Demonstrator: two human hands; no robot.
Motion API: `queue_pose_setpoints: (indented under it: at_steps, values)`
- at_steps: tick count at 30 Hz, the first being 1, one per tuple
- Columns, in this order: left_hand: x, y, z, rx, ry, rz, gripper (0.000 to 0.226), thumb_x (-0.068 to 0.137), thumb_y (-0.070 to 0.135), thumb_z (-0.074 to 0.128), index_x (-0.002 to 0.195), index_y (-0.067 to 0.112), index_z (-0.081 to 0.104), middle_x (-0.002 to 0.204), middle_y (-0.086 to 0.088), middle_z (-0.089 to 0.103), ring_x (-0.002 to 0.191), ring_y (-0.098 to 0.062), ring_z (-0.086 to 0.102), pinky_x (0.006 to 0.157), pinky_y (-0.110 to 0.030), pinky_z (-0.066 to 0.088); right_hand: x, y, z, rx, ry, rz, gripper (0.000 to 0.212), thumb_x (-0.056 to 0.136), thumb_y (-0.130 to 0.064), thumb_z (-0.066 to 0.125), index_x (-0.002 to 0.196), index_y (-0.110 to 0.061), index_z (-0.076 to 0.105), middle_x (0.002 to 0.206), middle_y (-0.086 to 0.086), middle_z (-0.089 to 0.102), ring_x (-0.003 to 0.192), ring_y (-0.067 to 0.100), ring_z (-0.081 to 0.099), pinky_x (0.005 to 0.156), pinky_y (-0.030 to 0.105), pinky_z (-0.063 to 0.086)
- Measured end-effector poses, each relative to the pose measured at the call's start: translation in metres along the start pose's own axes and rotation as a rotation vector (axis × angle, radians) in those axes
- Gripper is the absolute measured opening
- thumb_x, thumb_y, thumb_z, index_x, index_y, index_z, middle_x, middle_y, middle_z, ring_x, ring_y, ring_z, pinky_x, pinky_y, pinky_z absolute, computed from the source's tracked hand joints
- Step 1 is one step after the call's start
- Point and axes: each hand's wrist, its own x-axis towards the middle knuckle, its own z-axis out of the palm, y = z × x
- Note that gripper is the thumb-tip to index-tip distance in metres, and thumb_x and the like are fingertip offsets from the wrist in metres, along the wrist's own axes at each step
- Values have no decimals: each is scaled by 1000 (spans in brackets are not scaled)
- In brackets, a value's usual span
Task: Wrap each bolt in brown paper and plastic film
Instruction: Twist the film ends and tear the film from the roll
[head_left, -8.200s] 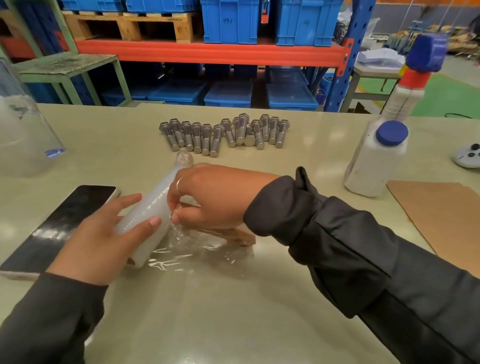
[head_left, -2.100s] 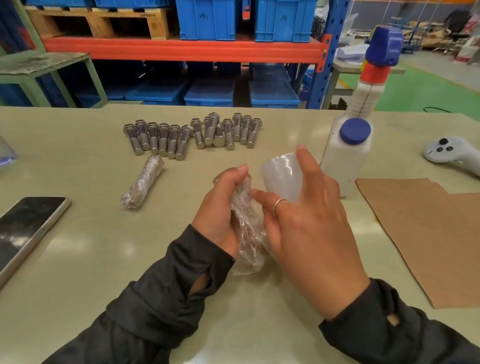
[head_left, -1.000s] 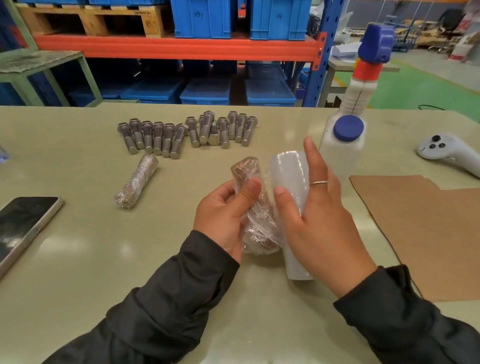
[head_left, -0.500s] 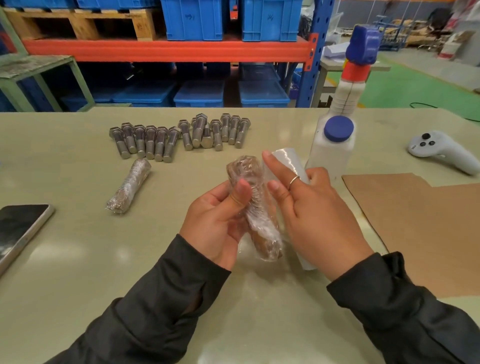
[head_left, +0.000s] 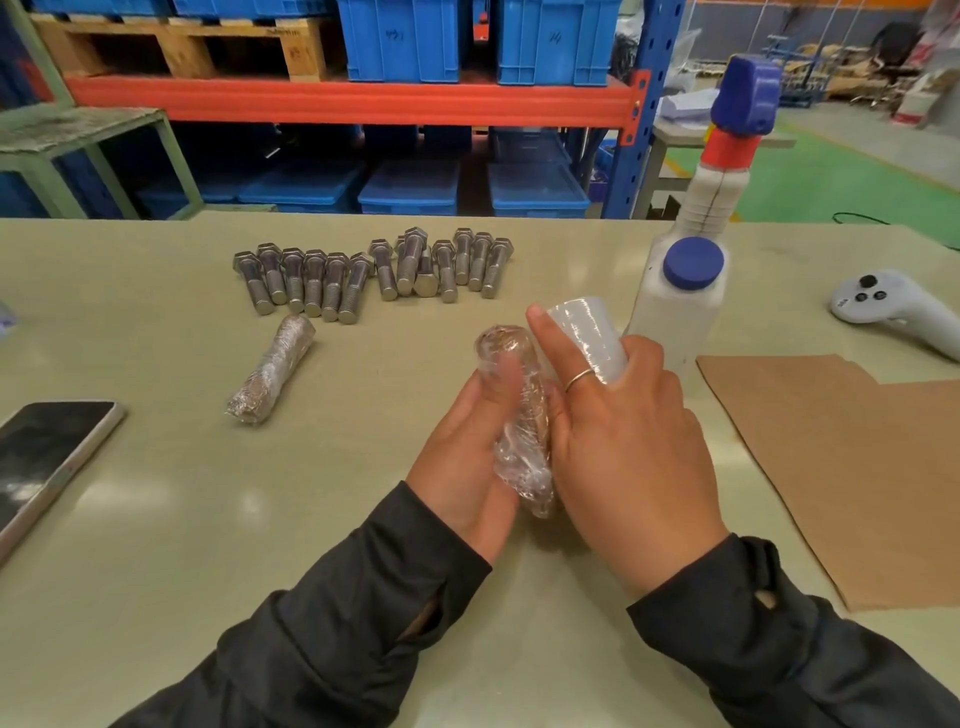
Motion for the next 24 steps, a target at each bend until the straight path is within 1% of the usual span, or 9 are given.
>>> queue_pose_setpoints:
  at_steps: [2,4,8,11,13,15,17,20,24]
  values:
    - [0,-3,-3,48,11,34,45,69,13,73,112,15,58,93,-5,70,89,-20,67,82,-33,55,1,1,-1,29,-15,-4,56,93,-47,21,138,-57,-11,120,6,25,96,26,41,81,38,44]
    - [0,-5,-4,66,42,60,43,66,-1,74,103,15,59,81,-4,70,76,-18,68,70,-29,57,2,3,-3,73,-17,-16,54,92,-49,19,138,-59,-9,122,6,25,100,26,41,84,40,45]
    - [2,-3,-8,93,113,90,52,50,13,75,101,13,63,85,-5,73,74,-18,69,66,-29,57,8,11,-9,388,-55,116,55,89,-56,22,126,-66,-17,120,8,38,111,27,45,92,38,41]
    - [2,-3,-9,91,157,86,45,47,15,74,91,9,66,76,-4,72,64,-14,68,61,-26,57,11,17,-8,394,-89,89,64,91,-54,29,136,-55,-17,86,4,52,84,27,54,71,35,41]
    - [2,-3,-9,88,183,57,38,49,14,73,85,8,67,71,-3,71,60,-14,67,59,-25,57,13,19,-8,370,-108,82,61,93,-53,27,140,-54,-11,81,3,52,71,23,54,58,33,38]
    - [2,-1,-10,89,204,26,35,52,14,71,86,6,66,69,-3,70,59,-14,65,57,-25,56,14,24,-9,352,-112,84,53,91,-57,21,136,-61,-8,82,-1,46,66,15,49,52,23,31]
    - [1,0,-9,76,193,13,32,55,13,68,86,5,65,69,-4,69,59,-15,65,55,-24,55,15,27,-11,342,-98,79,49,89,-60,18,132,-67,-5,83,-4,40,65,11,45,53,18,27]
    - [1,2,-7,66,154,21,32,58,11,64,89,4,64,71,-5,70,60,-15,66,57,-25,56,19,29,-12,345,-98,71,47,90,-59,20,129,-70,-1,86,-6,34,67,14,47,57,16,32]
    - [-2,6,-6,107,66,23,31,61,13,63,90,4,66,75,-8,70,64,-19,67,62,-28,57,22,30,-10,349,-81,52,47,87,-61,22,127,-73,0,87,-11,29,71,14,47,64,26,41]
